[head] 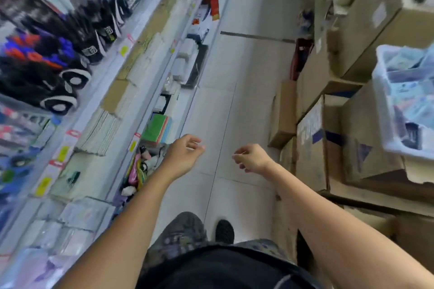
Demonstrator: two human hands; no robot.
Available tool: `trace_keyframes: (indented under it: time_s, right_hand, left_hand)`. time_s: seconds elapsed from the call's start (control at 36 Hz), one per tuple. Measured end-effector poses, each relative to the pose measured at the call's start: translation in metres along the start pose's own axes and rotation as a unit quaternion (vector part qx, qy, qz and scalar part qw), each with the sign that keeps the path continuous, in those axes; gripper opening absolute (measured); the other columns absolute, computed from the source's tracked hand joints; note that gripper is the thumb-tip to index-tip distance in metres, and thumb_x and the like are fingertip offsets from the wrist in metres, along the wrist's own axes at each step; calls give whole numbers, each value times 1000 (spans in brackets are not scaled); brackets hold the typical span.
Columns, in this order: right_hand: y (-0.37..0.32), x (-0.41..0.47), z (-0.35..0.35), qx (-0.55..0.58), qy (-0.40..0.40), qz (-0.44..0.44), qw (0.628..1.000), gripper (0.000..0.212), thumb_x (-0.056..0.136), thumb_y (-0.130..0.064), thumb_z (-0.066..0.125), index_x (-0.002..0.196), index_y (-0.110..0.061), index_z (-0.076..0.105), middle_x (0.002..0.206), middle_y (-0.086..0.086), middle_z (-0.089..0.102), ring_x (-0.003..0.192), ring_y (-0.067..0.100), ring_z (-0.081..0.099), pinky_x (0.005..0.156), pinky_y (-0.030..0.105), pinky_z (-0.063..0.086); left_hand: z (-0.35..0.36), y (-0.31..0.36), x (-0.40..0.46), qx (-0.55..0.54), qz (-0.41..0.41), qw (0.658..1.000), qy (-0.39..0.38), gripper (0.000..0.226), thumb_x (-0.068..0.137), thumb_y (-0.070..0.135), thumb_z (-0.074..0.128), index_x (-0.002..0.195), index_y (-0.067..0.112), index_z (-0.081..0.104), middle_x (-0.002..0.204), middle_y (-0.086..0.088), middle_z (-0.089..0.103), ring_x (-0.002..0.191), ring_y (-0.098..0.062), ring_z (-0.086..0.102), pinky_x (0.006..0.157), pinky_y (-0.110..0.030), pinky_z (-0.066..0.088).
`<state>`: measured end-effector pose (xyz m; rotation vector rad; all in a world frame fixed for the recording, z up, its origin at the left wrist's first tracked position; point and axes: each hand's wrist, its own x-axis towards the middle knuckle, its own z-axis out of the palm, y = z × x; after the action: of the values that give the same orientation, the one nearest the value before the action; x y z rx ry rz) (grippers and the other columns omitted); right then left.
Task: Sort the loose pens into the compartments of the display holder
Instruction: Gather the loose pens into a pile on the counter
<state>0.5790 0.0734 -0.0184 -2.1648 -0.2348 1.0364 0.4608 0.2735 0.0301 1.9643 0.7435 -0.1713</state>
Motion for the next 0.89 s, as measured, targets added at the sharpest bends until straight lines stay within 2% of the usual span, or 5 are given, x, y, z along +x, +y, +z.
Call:
trace_keyframes:
  time_s: [0.19,0.44,0.56,0.72,0.89]
  right_hand:
    - [-57,129,-61,-4,50,7,999,19,94,-27,70,104,-10,73,95,10,75,76,19,65,75,37,57]
    - [-125,271,-162,41,119,72,989,16,95,-23,70,98,-8,73,82,7,71,65,15,62,54,23,50]
    - [-149,324,-221,75,170,73,980,17,95,-27,69,98,-10,73,85,10,74,69,19,68,63,33,56]
    - [-157,425,-309,108,206,67,970,10,95,-28,71,90,-19,70,83,6,75,69,19,71,57,31,55]
    - [-159,540,-410,135,225,84,961,13,93,-27,71,92,-15,74,81,8,76,74,25,74,71,40,60]
  left_hand:
    - [-33,58,172,20,40,998,-46,20,95,31,66,115,25,66,105,9,67,96,-10,64,76,-24,48]
    - [-52,141,402,35,57,986,-154,21,95,34,65,114,26,64,108,6,66,98,-15,65,75,-27,47]
    - [-45,197,488,54,77,977,-191,10,93,36,68,102,34,62,102,7,68,96,-17,67,75,-28,48]
    - [-8,281,619,90,106,961,-240,20,97,35,64,114,25,64,103,6,68,94,-12,63,72,-26,45]
    - [27,358,745,125,103,952,-258,22,98,33,63,117,24,62,107,6,66,100,-11,62,74,-23,44]
